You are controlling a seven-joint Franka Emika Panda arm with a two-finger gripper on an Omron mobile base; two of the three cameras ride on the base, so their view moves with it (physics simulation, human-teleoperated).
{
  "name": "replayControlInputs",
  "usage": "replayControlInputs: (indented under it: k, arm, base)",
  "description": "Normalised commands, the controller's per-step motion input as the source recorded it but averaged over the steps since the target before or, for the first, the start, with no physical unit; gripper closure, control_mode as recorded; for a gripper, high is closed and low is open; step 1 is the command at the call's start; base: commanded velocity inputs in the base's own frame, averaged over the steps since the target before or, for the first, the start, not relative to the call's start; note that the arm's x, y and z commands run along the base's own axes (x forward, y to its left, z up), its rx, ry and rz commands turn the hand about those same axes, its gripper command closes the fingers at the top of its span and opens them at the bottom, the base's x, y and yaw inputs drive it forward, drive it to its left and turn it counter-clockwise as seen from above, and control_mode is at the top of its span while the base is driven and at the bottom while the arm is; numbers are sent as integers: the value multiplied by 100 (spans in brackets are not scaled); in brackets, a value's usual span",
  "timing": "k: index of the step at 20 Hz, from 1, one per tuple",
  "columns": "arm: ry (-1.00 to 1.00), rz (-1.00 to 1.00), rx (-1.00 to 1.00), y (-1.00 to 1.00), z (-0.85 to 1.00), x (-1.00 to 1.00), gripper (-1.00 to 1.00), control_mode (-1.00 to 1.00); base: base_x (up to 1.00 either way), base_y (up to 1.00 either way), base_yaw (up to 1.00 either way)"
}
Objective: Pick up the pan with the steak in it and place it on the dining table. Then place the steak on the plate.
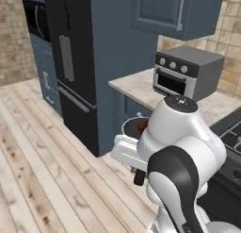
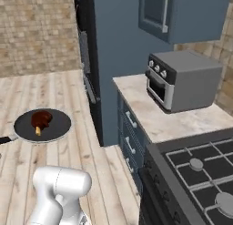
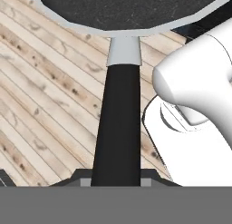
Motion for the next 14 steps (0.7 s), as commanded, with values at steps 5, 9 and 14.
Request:
replayControlInputs:
  k: [5,9,14]
  arm:
    - [0,0,0,0,0,0,100,100]
    - [0,0,0,0,0,0,100,100]
    - [0,0,0,0,0,0,100,100]
  base:
    - [-3,0,50]
    - [-6,0,50]
    - [-6,0,50]
